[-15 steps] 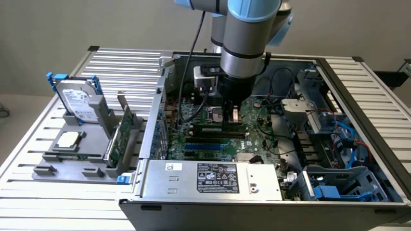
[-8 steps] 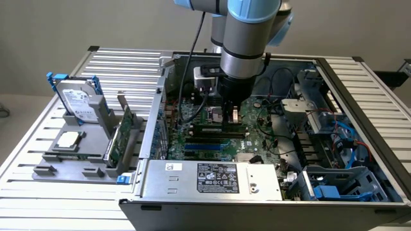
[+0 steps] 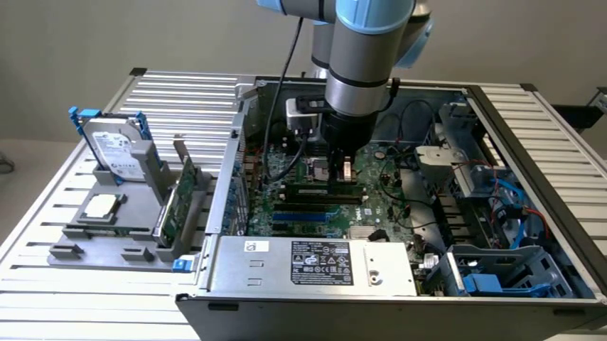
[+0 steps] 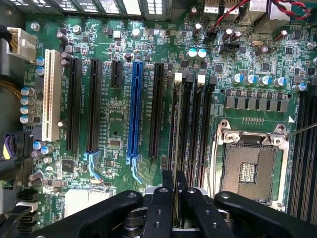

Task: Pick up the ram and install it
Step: 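Insert the ram into the slot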

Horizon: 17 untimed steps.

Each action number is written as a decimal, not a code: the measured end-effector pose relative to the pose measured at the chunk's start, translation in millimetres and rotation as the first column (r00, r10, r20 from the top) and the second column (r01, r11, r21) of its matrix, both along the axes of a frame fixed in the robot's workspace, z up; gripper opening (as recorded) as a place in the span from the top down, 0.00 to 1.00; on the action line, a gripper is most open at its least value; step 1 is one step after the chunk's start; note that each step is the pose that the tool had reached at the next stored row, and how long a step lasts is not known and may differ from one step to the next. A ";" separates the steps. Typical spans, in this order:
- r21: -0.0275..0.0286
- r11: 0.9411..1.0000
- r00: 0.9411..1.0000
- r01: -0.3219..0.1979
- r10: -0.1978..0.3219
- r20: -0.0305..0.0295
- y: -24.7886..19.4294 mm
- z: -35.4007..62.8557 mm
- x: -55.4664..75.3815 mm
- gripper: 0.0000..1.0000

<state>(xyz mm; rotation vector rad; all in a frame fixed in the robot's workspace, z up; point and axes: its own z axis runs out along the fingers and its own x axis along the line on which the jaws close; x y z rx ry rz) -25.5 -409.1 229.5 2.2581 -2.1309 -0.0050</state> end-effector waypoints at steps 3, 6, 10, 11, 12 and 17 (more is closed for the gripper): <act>0.000 1.000 1.000 0.000 0.000 0.000 -0.1 0.0 0.0 0.87; 0.000 1.000 1.000 0.000 0.000 0.000 -0.1 0.0 0.0 0.87; 0.000 1.000 1.000 0.000 0.000 0.000 -0.8 0.0 0.0 0.87; 0.000 1.000 1.000 0.000 0.000 0.000 -0.8 0.0 0.0 0.87; 0.000 1.000 1.000 0.000 0.000 0.000 -0.8 0.0 0.1 0.87; 0.000 1.000 1.000 0.001 -0.001 0.001 -1.4 -0.8 0.0 0.87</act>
